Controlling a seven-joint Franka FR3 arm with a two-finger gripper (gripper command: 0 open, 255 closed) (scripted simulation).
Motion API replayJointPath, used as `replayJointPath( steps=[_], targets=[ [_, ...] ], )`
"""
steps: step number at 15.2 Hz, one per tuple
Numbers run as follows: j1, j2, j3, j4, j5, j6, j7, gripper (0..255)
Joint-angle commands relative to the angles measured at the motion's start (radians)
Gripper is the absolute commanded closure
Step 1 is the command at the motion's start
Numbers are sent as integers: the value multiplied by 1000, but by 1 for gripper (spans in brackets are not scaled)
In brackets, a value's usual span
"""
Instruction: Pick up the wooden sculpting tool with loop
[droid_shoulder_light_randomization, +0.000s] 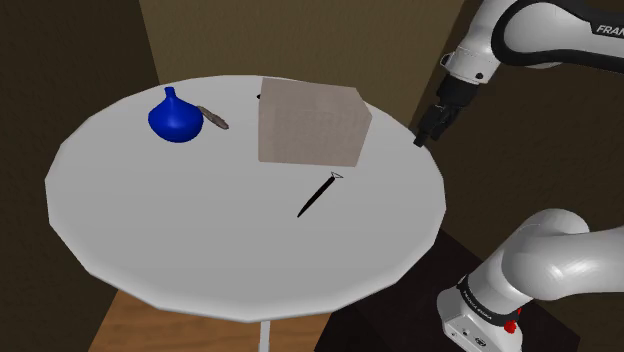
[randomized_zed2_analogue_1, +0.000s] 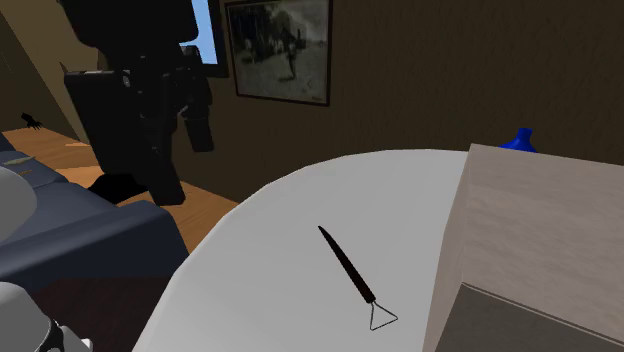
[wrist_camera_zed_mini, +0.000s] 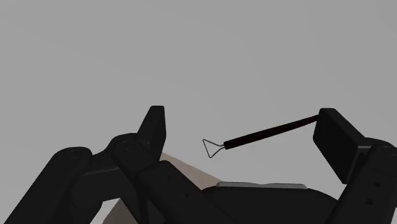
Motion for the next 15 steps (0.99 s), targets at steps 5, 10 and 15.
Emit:
replayJointPath(
  steps=[5,10,15],
  targets=[
    [-27,18,132,-75,53,119,242,0],
    [-68,114,301,-108,99,272,548,0],
    [-141,281,471,-75,90,417,870,0]
  ],
)
